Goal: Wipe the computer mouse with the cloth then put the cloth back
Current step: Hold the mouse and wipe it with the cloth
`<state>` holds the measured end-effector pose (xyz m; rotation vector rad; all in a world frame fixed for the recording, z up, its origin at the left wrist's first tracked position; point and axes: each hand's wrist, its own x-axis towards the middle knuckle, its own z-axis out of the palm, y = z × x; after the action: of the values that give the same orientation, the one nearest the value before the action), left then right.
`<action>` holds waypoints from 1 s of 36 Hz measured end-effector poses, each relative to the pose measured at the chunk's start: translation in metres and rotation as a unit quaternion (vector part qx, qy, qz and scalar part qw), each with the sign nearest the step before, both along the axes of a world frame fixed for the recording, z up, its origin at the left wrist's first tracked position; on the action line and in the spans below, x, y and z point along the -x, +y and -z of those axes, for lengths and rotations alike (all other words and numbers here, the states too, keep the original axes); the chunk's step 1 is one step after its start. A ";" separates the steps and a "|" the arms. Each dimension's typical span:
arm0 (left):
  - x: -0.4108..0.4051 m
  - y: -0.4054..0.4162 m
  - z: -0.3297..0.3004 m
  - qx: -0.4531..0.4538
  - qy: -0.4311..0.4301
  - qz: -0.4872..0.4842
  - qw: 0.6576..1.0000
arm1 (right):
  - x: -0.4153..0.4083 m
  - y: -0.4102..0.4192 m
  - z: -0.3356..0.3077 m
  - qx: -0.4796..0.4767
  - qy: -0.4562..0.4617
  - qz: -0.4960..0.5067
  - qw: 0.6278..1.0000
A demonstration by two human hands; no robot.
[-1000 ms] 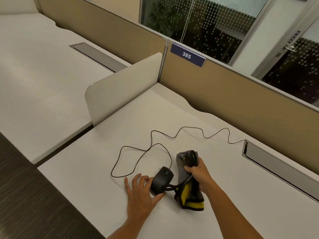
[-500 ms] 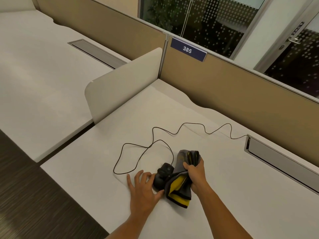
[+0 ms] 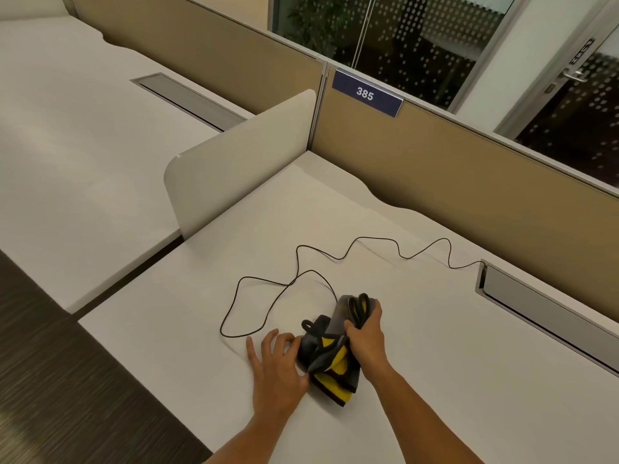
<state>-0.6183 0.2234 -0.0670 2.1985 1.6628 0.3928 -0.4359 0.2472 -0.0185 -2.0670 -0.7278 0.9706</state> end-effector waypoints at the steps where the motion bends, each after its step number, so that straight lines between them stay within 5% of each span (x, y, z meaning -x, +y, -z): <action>1: 0.000 0.000 0.000 0.002 0.006 0.002 1.000 | 0.001 -0.002 0.000 0.003 -0.009 -0.006 1.000; 13: 0.000 -0.002 -0.006 -0.004 0.008 0.008 1.000 | 0.023 -0.026 -0.006 -0.008 -0.063 -0.060 0.996; 22: 0.002 0.000 0.000 -0.010 -0.018 0.001 1.000 | -0.017 -0.028 -0.019 -0.066 -0.018 -0.047 0.997; 27: 0.002 0.000 0.003 -0.011 -0.024 -0.009 1.000 | -0.052 0.009 -0.049 0.004 -0.134 -0.196 0.971; 36: 0.002 0.001 0.004 0.004 -0.017 -0.011 1.000 | -0.040 0.067 -0.064 0.116 -0.221 -0.426 0.870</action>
<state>-0.6201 0.2247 -0.0715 2.1571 1.6703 0.4263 -0.3957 0.3144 0.0457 -2.2098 -1.9637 1.0629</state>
